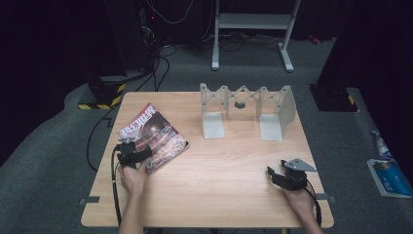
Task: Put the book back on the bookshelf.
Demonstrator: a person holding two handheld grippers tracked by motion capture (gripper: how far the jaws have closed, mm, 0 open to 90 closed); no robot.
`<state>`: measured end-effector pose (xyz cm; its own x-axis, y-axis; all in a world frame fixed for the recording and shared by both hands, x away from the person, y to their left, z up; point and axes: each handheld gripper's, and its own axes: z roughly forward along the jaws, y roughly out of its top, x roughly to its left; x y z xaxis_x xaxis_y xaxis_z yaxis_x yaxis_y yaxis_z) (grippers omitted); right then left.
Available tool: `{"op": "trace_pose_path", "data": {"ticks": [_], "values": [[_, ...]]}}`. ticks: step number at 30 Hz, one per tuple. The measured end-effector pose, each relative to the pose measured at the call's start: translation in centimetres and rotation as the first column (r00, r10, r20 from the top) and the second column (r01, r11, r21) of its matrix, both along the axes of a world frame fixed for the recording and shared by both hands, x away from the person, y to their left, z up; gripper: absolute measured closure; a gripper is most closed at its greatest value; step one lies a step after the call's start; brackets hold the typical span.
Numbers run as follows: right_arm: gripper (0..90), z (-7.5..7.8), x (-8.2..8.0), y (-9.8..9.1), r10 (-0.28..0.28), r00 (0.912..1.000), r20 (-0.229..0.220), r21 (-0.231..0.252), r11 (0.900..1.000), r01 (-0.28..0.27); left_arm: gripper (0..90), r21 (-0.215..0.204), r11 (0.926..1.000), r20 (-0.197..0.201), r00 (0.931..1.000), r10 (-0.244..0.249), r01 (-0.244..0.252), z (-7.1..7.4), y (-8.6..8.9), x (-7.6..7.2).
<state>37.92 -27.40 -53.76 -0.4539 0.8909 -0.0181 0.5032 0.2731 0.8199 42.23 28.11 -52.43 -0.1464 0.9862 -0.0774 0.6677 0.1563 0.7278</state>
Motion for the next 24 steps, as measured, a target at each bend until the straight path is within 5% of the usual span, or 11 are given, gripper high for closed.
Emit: {"op": "trace_pose_path", "data": {"ticks": [14,24], "values": [[33.8,-0.02,-0.02,-0.02,0.003,1.0,0.003,-0.001,1.0,-0.003,24.5,0.007,0.9999,-0.005,1.0,0.008,-0.008,0.11,-0.29,-0.16],[33.8,-0.02,-0.02,-0.02,0.005,1.0,0.003,-0.001,1.0,-0.004,24.8,0.002,0.9995,-0.011,0.9995,-0.03,0.03,0.16,-0.82,-0.52]]}}
